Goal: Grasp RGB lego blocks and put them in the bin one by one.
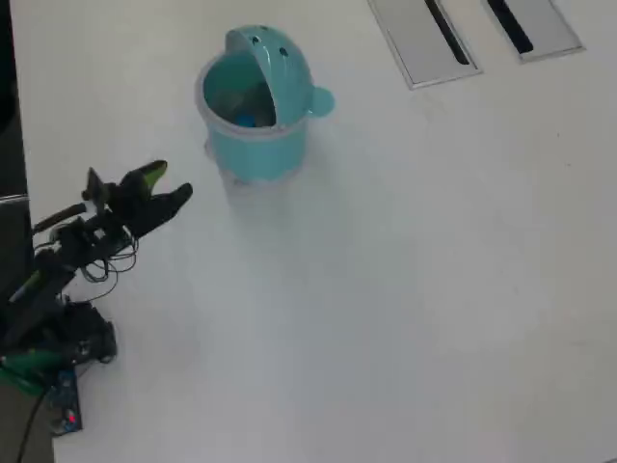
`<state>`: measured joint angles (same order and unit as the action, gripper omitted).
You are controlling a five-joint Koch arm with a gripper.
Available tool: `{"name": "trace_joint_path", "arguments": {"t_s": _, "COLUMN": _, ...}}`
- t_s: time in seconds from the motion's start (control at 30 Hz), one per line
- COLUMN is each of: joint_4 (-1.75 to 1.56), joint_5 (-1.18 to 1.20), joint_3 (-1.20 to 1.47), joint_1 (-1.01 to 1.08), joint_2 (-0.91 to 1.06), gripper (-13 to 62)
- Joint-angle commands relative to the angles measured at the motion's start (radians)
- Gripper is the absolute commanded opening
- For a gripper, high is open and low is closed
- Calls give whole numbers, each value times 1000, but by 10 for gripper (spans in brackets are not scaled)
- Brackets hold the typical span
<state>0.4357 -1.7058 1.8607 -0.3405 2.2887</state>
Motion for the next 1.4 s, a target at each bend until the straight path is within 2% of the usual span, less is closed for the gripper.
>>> {"name": "trace_joint_path", "arguments": {"t_s": 0.0, "joint_4": -106, "joint_5": 17, "joint_3": -2, "joint_1": 3, "joint_2": 61, "gripper": 325}}
{"name": "trace_joint_path", "arguments": {"t_s": 1.37, "joint_4": -954, "joint_5": 9, "joint_3": 853, "joint_1": 49, "joint_2": 80, "gripper": 322}}
